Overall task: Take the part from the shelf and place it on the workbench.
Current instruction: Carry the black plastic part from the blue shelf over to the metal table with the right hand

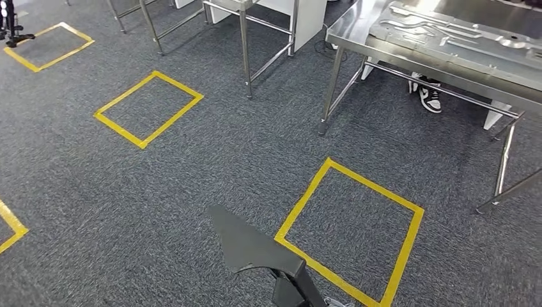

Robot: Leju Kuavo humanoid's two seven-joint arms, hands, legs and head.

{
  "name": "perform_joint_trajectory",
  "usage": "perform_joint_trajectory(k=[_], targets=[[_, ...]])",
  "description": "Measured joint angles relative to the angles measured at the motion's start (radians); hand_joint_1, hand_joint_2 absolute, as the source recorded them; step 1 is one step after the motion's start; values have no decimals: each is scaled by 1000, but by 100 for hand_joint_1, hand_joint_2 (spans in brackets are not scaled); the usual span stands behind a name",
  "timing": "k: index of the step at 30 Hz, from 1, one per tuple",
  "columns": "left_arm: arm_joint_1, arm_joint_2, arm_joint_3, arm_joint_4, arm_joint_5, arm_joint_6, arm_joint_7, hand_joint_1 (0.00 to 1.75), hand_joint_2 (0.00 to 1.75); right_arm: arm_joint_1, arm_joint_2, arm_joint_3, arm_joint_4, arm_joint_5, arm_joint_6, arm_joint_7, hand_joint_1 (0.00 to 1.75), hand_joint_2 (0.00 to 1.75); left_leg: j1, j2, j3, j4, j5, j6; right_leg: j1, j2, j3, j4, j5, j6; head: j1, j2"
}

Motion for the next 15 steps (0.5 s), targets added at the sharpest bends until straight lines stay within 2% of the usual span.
perform_joint_trajectory(k=[1,2,3,5,6,7,9,10,11,12,13,14,15], targets=[[1,0,0,0,0,-1,0,0,0,-5,0,4,2,-2,-4,2,175,175,2,-21,23,-59,25,4,1,13,-1,5,-2,3,0,0],[1,1,0,0,0,-1,1,0,0,-9,0,8,4,-5,-9,4,175,175,3,-39,39,-99,36,9,1,25,-5,8,-3,8,0,0],[0,1,0,1,-1,-2,1,0,0,-12,0,11,6,-8,-14,6,175,175,2,-50,45,-117,35,14,2,36,-11,11,-2,13,0,0],[-4,1,0,1,-3,-1,1,0,0,-14,1,17,7,-14,-25,10,175,175,3,-37,49,-128,33,25,0,49,-20,12,1,26,0,0],[-5,1,0,1,-5,-1,2,0,0,-14,2,20,8,-17,-29,12,175,175,4,-26,51,-133,35,32,1,35,-25,18,-4,31,0,0],[-4,2,0,1,-7,0,2,0,0,-16,3,23,8,-20,-34,14,175,175,6,-14,53,-139,38,39,2,10,-35,40,-18,35,0,0],[0,2,0,1,-8,0,3,0,0,-22,5,29,9,-24,-42,17,175,175,6,14,55,-144,39,49,1,-51,-85,141,-73,41,1,0],[1,2,0,1,-8,0,3,0,0,-25,5,31,10,-25,-44,18,175,175,4,28,55,-143,38,51,-1,-65,-119,207,-102,45,1,0],[2,2,0,1,-8,0,3,0,0,-27,6,33,11,-27,-46,19,175,175,3,42,55,-143,36,52,-4,-71,-148,261,-119,48,1,0],[2,2,0,1,-8,0,4,0,0,-27,7,34,12,-28,-48,19,175,175,2,56,56,-143,34,52,-7,-75,-161,284,-117,50,1,0],[2,2,0,1,-8,0,4,0,0,-27,7,35,13,-29,-49,19,175,175,2,70,59,-143,31,51,-9,-79,-154,269,-96,52,1,0],[1,2,0,1,-8,0,4,0,0,-26,7,36,14,-29,-50,19,175,175,2,82,62,-143,28,48,-11,-87,-128,217,-61,53,1,0],[0,2,0,1,-9,0,4,0,0,-27,7,38,14,-30,-51,19,175,175,2,94,67,-142,24,45,-11,-106,-90,146,-28,52,1,0]])
